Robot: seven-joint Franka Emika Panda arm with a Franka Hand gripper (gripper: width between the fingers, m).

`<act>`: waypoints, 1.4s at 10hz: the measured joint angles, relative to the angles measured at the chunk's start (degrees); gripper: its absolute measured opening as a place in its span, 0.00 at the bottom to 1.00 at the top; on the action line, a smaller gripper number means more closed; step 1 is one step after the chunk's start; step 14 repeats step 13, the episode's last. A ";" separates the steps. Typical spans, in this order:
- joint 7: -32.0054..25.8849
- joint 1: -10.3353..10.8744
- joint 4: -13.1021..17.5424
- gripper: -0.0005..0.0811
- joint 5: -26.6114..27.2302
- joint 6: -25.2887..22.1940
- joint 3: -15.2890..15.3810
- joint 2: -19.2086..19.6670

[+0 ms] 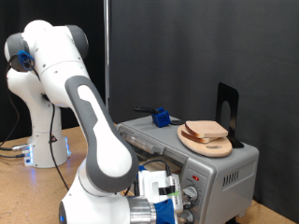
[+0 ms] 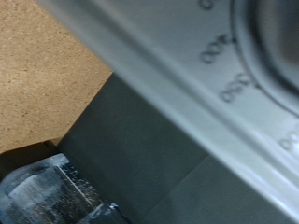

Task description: Make a piece of toast with the oven

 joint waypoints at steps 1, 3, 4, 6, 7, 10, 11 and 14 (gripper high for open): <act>0.30 -0.01 -0.14 0.54 0.00 0.66 -0.05 0.12; 1.01 -0.27 -0.91 0.76 -0.07 0.86 -0.21 0.11; 1.76 -0.52 -1.43 0.76 -0.13 0.25 -0.23 -0.07; 3.87 -1.13 -3.47 0.98 -0.24 -1.70 -0.26 -1.26; 5.23 -1.74 -5.27 0.98 -0.28 -3.02 -0.30 -2.48; 8.54 -3.78 -11.44 1.00 -1.27 -5.34 -0.99 -7.46; 8.73 -4.24 -13.51 1.00 -1.31 -5.36 -1.28 -9.22; 8.79 -4.67 -17.53 1.00 -1.02 -3.75 -2.05 -12.70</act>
